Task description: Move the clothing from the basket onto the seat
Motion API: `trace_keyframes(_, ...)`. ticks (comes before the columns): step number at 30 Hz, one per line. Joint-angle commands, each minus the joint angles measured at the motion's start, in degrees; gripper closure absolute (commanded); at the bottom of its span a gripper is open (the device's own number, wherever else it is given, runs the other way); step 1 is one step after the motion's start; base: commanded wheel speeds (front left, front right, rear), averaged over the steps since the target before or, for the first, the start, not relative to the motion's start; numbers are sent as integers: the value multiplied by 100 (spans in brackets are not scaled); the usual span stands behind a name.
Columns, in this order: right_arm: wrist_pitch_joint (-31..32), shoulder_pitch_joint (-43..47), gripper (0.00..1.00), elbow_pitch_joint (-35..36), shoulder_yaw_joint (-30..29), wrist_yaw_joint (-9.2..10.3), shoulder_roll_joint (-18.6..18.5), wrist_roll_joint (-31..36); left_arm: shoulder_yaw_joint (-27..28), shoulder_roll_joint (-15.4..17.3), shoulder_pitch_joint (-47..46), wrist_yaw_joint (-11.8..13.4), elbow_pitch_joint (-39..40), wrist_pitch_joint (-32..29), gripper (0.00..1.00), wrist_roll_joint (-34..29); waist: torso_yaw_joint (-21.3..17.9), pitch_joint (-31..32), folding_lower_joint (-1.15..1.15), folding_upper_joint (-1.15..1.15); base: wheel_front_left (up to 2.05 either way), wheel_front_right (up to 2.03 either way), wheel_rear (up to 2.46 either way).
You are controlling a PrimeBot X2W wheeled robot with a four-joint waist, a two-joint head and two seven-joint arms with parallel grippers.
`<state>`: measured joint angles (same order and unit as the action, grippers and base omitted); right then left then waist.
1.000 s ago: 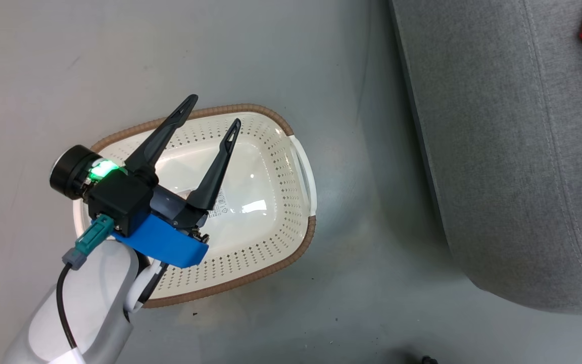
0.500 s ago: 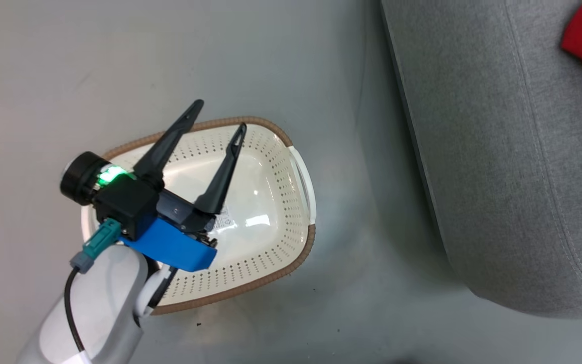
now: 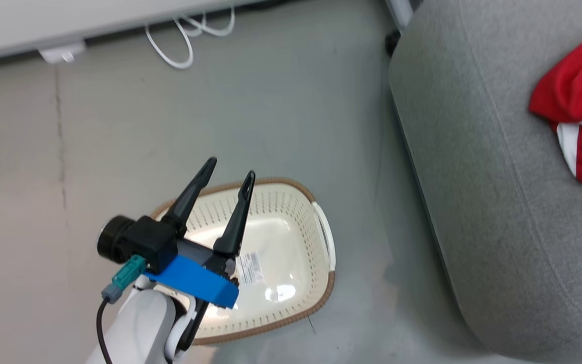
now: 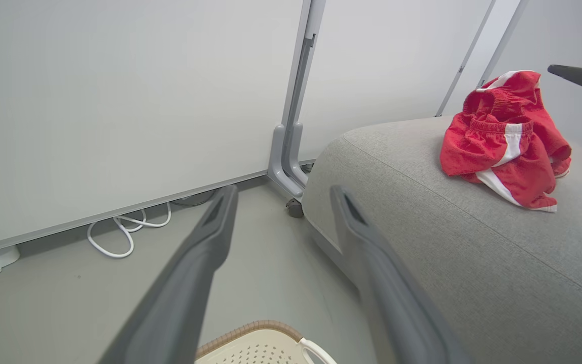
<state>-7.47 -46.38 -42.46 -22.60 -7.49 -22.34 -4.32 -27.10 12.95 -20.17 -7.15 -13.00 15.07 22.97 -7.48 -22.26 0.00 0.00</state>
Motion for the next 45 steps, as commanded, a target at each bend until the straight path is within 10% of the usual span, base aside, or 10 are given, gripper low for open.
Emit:
trace_keyframes(1, 2, 154, 0, 51, 20, -1, 42, -28, 27, -12, 62, -47, -24, 14, 0, 3, 187, 438, 0, 0, 0, 0, 0)
trace_keyframes(27, 554, 3477, 0, 3067, 1197, -1, 1282, -300, 1213, -270, 1675, -36, -486, 15, 0, 134, 1008, 2193, 0, 0, 0, 0, 0)
trace_keyframes(45, 337, 4496, 0, 3100, 1902, -1, 1928, -517, 1709, -303, 1939, -37, -810, 15, 0, 127, 1199, 2394, 0, 0, 0, 0, 0)
